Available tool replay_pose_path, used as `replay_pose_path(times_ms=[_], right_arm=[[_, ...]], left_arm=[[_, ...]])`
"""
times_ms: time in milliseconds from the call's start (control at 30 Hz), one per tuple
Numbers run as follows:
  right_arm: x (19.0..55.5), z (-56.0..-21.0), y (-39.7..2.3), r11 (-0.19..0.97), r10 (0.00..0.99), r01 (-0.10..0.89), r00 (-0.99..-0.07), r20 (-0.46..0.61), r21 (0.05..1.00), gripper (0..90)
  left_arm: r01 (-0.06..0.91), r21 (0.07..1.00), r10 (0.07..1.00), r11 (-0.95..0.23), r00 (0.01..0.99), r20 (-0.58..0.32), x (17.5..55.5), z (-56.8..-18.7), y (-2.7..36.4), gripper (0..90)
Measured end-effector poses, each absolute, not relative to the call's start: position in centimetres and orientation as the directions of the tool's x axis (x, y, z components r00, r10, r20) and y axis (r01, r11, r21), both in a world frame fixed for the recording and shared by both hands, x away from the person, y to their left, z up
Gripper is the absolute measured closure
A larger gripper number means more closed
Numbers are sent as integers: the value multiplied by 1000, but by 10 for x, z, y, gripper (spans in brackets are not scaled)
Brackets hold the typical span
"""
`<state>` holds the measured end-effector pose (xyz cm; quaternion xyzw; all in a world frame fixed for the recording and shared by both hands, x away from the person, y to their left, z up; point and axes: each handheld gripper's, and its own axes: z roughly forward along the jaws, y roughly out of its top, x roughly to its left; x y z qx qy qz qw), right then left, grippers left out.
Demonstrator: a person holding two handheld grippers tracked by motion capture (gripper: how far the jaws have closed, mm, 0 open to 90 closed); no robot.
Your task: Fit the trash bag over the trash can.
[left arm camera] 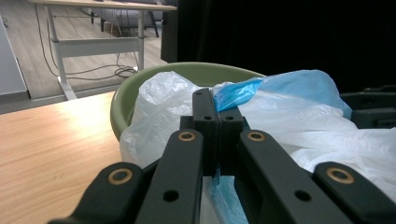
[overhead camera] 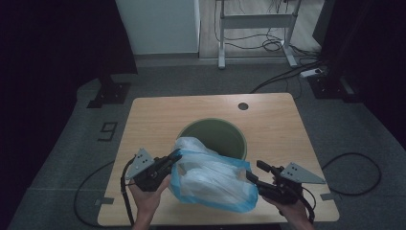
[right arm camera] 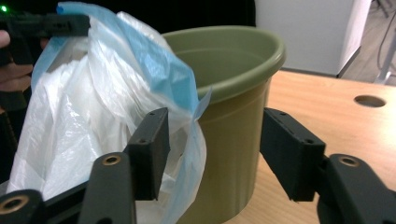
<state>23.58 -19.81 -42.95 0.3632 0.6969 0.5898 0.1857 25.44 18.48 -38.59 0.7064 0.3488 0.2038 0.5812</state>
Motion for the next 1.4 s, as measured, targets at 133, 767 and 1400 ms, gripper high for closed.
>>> replay_pose_path(times_ms=[133,767,1400], right_arm=[[240,-436,-193,50,713,316,-676,187,947,485],[250,-435,-185,114,762,307,-637,115,945,860],[289,-373,-189,122,830,171,-558,-6,978,884]], left_arm=[[254,963,729,-84,675,-115,254,-386,184,892],[231,969,730,-92,677,-92,259,-377,187,893],[241,966,724,-91,682,-102,288,-357,196,891]])
